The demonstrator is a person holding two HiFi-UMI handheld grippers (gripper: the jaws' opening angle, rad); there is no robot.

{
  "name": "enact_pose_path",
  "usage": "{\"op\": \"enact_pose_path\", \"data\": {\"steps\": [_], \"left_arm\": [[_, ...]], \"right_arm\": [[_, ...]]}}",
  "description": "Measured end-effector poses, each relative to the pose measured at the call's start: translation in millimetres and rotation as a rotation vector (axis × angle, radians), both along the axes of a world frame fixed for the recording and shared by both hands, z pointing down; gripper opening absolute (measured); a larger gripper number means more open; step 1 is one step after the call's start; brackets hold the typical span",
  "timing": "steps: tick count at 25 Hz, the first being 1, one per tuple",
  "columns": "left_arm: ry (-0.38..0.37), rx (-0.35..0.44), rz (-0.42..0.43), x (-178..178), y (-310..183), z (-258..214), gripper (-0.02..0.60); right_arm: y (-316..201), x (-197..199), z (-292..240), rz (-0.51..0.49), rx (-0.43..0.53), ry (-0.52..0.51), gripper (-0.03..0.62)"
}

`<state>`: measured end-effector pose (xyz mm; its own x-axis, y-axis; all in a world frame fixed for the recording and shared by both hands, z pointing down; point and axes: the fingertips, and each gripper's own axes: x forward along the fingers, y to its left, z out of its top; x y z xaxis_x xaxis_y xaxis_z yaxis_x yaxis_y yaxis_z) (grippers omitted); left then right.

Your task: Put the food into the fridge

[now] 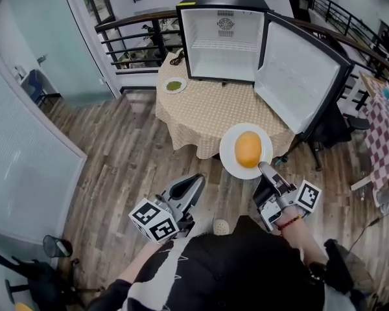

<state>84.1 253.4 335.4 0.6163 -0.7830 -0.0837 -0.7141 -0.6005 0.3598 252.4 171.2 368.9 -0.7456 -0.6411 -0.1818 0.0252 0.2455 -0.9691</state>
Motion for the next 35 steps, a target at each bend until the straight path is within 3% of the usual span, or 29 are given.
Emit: {"op": "enact_pose_path", "data": {"steps": [24,35], "left_arm": [[-0.018,-0.001,-0.086,-30,-161,-8,0.019],[-0.022,-0.065,-0.097,-40,-201,20,0.019]], "right_arm": [[-174,-25,4,-0.039,0.005,-0.003,0.023],[-215,-46,30,-0.067,-0.041,-0.003,0.023]]}}
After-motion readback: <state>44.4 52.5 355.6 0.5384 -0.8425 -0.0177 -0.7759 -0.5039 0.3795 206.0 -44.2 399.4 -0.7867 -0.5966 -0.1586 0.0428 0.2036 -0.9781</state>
